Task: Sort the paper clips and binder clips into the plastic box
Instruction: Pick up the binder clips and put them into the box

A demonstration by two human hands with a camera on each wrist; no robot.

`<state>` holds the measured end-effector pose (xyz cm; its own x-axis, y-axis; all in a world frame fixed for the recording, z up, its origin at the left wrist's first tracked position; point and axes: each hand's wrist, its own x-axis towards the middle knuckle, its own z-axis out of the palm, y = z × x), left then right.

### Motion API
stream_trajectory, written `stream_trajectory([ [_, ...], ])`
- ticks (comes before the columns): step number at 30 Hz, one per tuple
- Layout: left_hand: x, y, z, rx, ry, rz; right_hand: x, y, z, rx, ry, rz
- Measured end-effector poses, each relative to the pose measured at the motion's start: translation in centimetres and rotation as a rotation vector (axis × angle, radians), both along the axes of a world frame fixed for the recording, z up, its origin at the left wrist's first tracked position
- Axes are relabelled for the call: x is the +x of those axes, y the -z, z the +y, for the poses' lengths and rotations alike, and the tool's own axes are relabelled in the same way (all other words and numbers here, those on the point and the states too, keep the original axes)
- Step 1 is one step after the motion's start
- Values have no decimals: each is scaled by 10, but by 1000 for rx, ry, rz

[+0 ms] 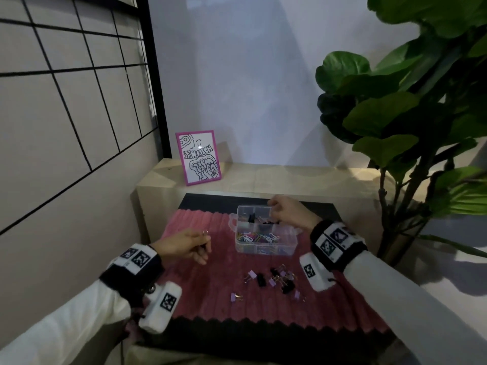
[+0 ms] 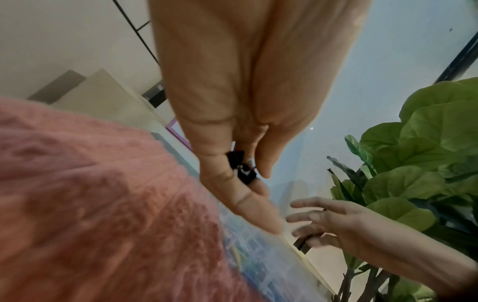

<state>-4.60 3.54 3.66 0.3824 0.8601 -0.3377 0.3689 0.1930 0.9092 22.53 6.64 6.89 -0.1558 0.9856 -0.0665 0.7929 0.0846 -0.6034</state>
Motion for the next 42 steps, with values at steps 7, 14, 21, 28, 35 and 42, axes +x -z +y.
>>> stream_trajectory([
  [7, 41, -24, 43, 79, 30, 51, 36, 19, -76, -39, -319, -223],
  [14, 80, -49, 79, 378, 201, 416, 28, 48, -97, -164, -281, -271],
  [21, 101, -49, 88, 497, 287, 630, 28, 79, -96, -55, -124, -153],
  [28, 106, -36, 96, 547, 320, 694, 56, 77, -95, -152, 66, 390],
  [35, 121, -28, 106, 644, 291, 810, 65, 75, -97, -210, 146, 750],
  [42, 130, -16, 110, 641, 367, 848, 67, 65, -102, -283, 131, 988],
])
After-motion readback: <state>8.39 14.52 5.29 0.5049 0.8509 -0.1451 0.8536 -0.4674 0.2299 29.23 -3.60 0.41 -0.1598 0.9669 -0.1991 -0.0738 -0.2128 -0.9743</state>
